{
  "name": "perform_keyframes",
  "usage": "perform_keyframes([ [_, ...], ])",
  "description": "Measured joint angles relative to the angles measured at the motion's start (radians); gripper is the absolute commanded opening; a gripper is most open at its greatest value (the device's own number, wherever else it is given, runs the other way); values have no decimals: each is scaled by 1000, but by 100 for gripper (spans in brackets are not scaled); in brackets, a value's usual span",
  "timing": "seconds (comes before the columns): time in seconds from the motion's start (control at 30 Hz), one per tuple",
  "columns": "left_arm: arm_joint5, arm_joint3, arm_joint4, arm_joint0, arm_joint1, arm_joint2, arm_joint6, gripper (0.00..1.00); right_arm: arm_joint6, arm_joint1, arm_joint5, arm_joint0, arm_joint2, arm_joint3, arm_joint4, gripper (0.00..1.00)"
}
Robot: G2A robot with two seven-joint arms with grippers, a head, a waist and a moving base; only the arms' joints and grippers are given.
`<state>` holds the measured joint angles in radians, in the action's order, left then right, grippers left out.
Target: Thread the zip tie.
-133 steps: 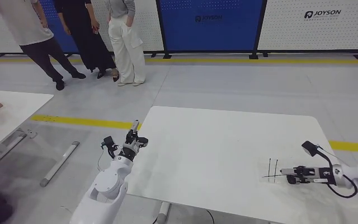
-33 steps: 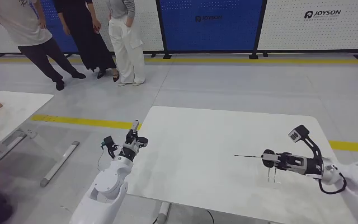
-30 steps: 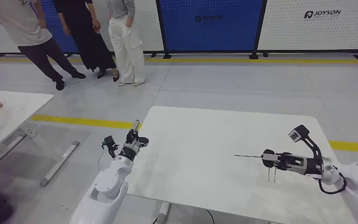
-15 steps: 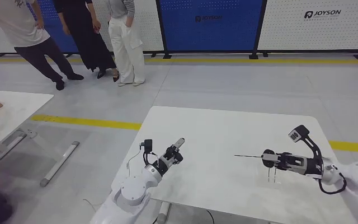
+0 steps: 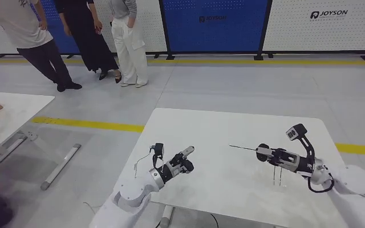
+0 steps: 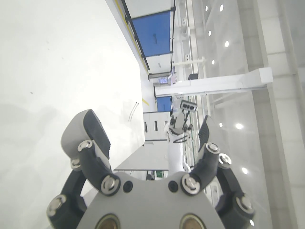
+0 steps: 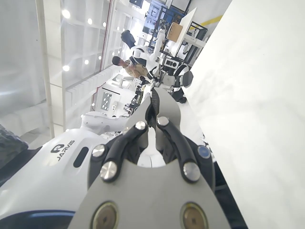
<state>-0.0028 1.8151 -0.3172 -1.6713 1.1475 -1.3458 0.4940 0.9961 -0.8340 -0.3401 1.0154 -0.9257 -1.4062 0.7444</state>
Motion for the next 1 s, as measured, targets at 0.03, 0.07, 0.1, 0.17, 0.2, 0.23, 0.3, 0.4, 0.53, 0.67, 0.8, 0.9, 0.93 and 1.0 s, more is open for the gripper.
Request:
perform_keyframes([
  [0.03,6,5,-25,2,-1,9,43,100,-3,-14,0,-11,17,10,0,0],
  [0.07,9,11,-41,5,-1,12,70,100,-4,-23,0,-19,30,20,-5,0],
  [0.1,8,17,-50,7,-2,16,83,100,-1,-33,0,-27,45,33,-7,0],
  [0.17,2,26,-48,8,-1,30,83,100,8,-44,0,-38,63,55,-2,0],
  [0.2,2,27,-46,8,-1,32,80,100,9,-44,0,-38,63,56,-1,0],
  [0.23,2,27,-45,8,-1,33,79,100,9,-44,0,-38,62,55,-1,0],
  [0.3,2,27,-45,8,-1,32,79,100,9,-43,0,-37,61,54,-1,0],
  [0.4,2,26,-45,8,-1,32,79,100,9,-43,0,-37,61,54,-1,0],
  [0.53,2,26,-48,9,-1,34,79,100,-8,-45,0,-30,59,46,-12,0],
  [0.67,-32,16,-70,16,3,55,68,100,-117,-58,0,7,66,-4,-73,0],
  [0.8,-84,15,-89,40,13,113,26,100,-207,-83,0,17,100,-27,-150,0],
  [0.9,-98,-1,-54,83,25,172,-36,100,-281,-99,0,18,112,-28,-211,0],
  [0.93,-104,-16,-26,105,30,198,-76,100,-315,-104,0,24,114,-29,-229,0],
  [1.0,-107,-34,-10,123,35,226,-113,100,-340,-108,0,28,114,-32,-237,0],
])
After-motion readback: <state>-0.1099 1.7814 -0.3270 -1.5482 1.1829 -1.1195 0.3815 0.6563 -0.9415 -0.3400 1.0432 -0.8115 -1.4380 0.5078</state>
